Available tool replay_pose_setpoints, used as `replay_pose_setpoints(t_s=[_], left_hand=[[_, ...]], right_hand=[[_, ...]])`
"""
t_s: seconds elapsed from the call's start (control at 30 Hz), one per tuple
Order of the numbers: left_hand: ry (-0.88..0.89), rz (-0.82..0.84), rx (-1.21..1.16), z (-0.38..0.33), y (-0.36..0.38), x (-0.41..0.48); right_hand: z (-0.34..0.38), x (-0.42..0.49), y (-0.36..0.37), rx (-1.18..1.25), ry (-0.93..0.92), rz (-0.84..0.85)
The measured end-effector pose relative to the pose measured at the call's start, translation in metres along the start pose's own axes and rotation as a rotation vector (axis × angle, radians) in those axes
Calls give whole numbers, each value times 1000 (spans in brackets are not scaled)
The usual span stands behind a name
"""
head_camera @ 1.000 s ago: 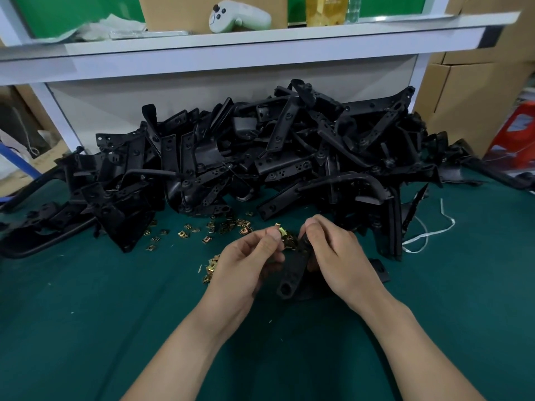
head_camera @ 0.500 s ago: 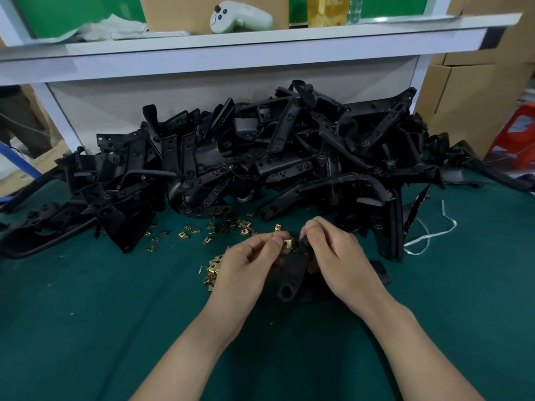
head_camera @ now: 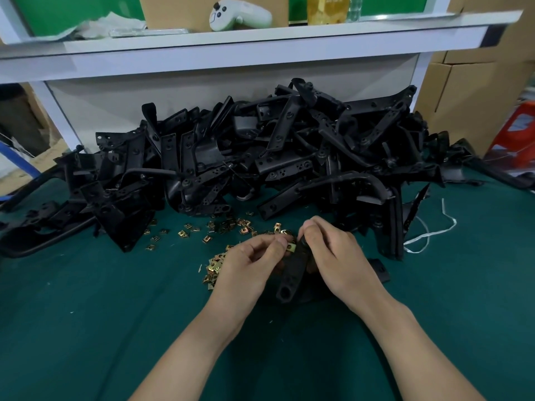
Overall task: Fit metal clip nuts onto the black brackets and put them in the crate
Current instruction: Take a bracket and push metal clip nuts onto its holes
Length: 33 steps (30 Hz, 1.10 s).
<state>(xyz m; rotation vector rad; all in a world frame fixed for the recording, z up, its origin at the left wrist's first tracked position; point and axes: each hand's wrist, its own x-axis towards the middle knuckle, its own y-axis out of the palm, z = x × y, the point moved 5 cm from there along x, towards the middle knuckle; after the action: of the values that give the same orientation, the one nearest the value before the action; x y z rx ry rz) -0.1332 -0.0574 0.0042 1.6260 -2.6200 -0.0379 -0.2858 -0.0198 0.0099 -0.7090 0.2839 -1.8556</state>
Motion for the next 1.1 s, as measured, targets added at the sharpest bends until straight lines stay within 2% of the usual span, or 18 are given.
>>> replay_pose_setpoints(t_s=[0.5,0.77,0.93,1.1], left_hand=[[18,-12,77,-4,0,-2],[56,-28,167,-9,3,-4],[69,-100,167,-6,6,-7],[54,-134,161,-3,9,-11]], right_hand=[[0,1,-1,-23,-15,-20],[6,-2,-2,-151,-26,-50],[14,-3,4,-322,-27,-98],[18,-6,7,-369,-44,-127]])
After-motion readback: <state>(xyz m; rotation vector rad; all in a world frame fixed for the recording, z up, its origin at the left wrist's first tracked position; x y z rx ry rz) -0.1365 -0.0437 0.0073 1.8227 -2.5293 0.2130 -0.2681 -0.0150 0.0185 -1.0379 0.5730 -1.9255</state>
